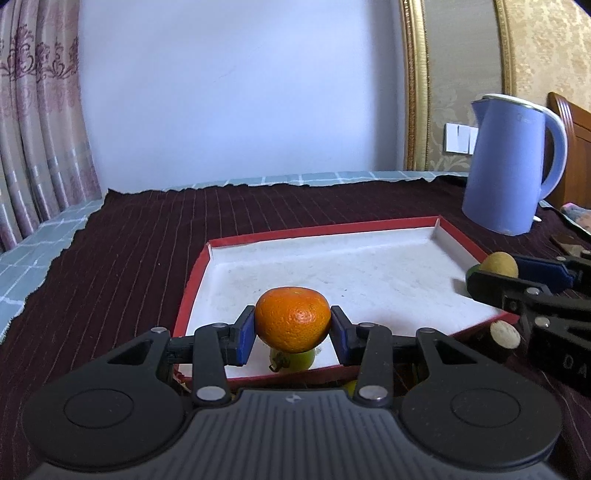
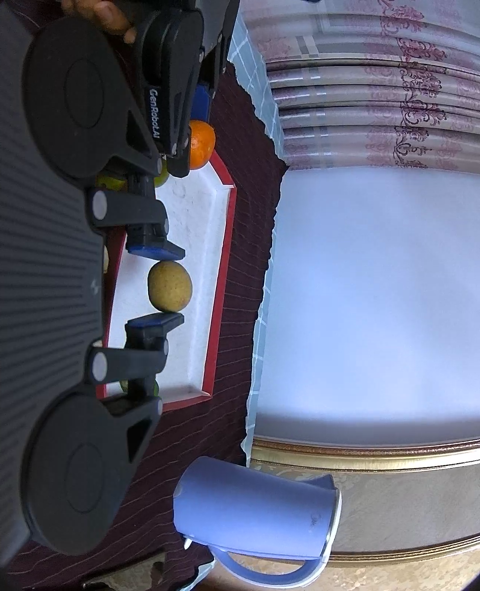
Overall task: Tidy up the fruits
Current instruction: 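Lift the mandarin with the left tool while the right tool carries the yellow fruit over the tray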
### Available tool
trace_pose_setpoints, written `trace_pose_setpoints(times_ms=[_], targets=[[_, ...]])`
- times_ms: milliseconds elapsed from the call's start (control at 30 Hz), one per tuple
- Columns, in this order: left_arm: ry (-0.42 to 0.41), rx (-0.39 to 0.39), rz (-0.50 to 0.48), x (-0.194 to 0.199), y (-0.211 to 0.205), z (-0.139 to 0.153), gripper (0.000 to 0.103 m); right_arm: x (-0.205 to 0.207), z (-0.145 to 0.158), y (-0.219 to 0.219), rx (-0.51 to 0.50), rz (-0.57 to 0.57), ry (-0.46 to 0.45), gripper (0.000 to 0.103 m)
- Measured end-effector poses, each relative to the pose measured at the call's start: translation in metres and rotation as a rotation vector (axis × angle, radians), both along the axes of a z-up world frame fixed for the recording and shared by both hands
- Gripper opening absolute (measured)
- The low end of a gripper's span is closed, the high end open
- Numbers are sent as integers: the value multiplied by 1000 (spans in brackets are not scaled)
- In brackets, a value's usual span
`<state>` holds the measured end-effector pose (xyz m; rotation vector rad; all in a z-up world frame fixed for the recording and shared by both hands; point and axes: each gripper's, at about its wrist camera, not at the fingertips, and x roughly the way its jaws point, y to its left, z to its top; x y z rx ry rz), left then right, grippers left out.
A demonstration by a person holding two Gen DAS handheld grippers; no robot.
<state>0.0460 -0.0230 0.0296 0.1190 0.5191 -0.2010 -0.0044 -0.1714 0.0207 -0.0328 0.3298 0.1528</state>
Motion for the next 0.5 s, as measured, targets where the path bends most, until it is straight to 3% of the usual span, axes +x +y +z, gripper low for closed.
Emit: trace_pose_setpoints(times_ms=[500], targets=[[45,26,31,22,-7,-6,41,17,-1,-4,-7,-12,12,29]])
